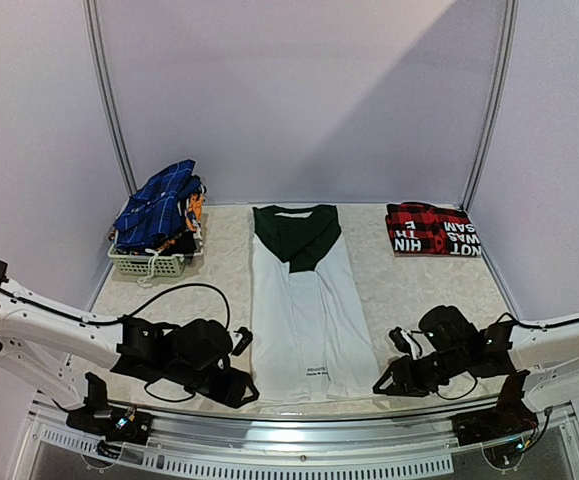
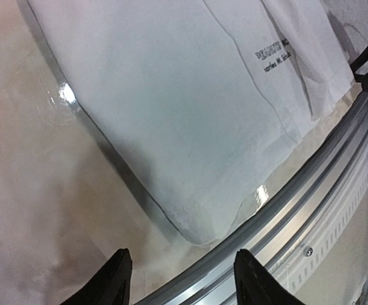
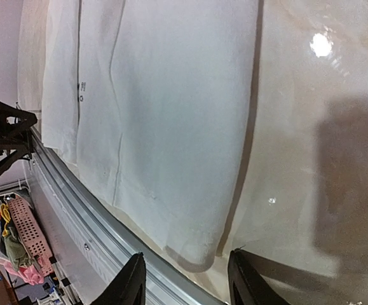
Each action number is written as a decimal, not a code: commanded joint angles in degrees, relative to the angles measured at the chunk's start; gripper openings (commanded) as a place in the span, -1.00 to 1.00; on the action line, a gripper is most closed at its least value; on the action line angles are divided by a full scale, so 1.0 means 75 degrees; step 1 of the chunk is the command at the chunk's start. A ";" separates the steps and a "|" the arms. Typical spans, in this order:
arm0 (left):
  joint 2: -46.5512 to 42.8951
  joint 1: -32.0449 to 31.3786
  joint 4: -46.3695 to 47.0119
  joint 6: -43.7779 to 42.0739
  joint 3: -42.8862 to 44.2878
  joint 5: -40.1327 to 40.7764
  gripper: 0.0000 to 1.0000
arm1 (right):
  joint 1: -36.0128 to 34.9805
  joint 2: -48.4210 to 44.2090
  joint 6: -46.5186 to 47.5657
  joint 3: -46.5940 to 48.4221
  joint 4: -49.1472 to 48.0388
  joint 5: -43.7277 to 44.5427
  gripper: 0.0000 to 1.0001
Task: Fold and stack the mixed laundry pile
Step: Pick up the rectangle-folded T-shirt from the center of the board, then fold the rectangle-folded T-shirt at the center of the board.
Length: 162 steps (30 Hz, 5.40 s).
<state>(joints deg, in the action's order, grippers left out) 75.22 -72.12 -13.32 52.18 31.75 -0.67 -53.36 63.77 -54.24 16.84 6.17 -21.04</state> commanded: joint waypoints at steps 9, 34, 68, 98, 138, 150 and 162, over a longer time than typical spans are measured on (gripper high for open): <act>0.0849 -0.0134 0.0655 0.0126 0.0024 -0.0081 0.04 | -0.0064 0.1068 0.0033 0.0041 -0.0343 0.0450 -0.42; 0.0824 -0.0228 0.0268 -0.0034 0.0505 -0.0125 -1.00 | -0.0423 0.0290 0.0080 0.0770 0.1030 0.0568 -1.00; 0.0506 0.0777 -0.1174 -0.1188 0.2197 0.1520 -1.00 | -0.0421 0.1546 0.1440 0.4580 0.4128 0.3778 -1.00; 0.1569 0.2444 -0.1460 -0.2404 0.3928 0.1794 -1.00 | 0.0989 0.3399 0.2892 0.7269 0.4296 0.4513 -1.00; 0.4698 0.4662 -0.0618 -0.3920 0.6403 0.1096 -1.00 | 0.2670 0.7116 0.4433 1.0681 0.3832 0.3223 -1.00; 0.5477 0.4932 -0.0446 -0.3924 0.6770 0.1063 -1.00 | 0.2904 0.8112 0.4641 1.1289 0.3688 0.2911 -1.00; 0.5933 0.5055 -0.0362 -0.3814 0.6957 0.1258 -0.94 | 0.3076 0.8888 0.4654 1.1859 0.3681 0.2604 -0.79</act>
<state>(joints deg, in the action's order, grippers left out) 118.34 -35.33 -17.21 23.57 82.48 7.94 -31.03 128.29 -19.75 103.28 34.24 0.49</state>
